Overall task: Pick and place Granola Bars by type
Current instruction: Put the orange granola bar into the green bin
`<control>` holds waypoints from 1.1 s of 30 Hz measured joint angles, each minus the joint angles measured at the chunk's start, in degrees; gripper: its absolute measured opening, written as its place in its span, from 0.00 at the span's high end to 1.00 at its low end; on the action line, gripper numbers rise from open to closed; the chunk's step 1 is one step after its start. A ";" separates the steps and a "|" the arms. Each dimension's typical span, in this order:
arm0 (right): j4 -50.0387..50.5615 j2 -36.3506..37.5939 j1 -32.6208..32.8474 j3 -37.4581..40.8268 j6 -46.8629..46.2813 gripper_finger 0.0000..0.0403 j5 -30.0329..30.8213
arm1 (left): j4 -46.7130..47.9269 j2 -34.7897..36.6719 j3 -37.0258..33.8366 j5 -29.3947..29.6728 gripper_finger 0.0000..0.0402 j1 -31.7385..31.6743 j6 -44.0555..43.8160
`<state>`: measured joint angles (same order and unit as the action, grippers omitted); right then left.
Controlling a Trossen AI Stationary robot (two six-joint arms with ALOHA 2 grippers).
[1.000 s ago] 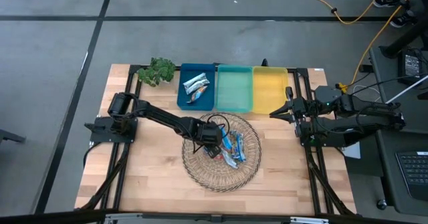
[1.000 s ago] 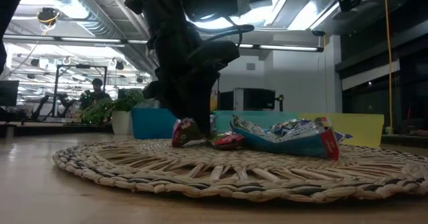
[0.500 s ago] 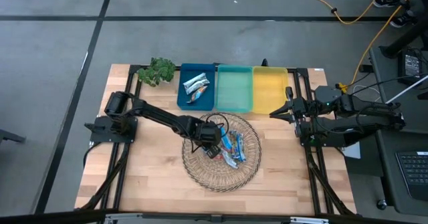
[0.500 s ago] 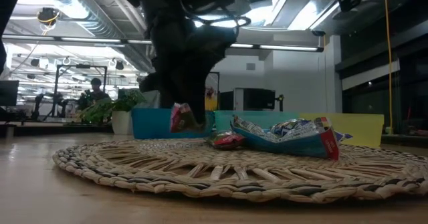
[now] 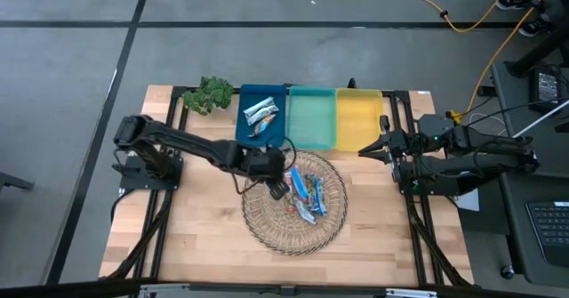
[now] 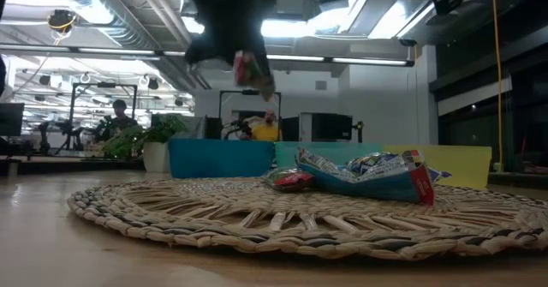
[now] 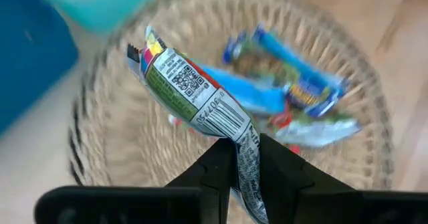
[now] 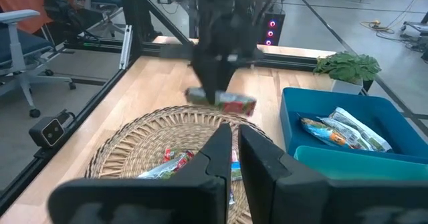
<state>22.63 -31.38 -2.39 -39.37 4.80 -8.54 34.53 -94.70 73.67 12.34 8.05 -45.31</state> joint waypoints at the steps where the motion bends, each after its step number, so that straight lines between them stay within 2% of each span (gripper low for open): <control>1: 0.00 0.00 0.00 0.01 0.00 0.92 0.00 | -0.31 1.18 0.00 0.69 0.86 -0.27 0.92; 7: 0.00 0.00 0.02 -0.01 0.00 0.92 -0.02 | -0.34 8.24 0.00 4.30 0.86 -1.94 6.11; 13: -0.01 0.00 0.01 0.01 0.00 0.92 -0.02 | -0.64 13.37 0.00 4.44 0.86 -4.49 10.93; 23: -0.02 0.00 0.00 0.01 0.00 0.92 -0.04 | -3.71 14.61 0.00 -4.46 0.86 -11.92 20.58; 33: -0.02 0.00 0.01 0.01 0.00 0.92 -0.04 | -9.84 13.83 -0.05 -8.50 0.86 -20.92 29.75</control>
<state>22.61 -31.38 -2.39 -39.36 4.79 -8.58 24.69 -80.88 73.61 3.83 -12.87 -15.56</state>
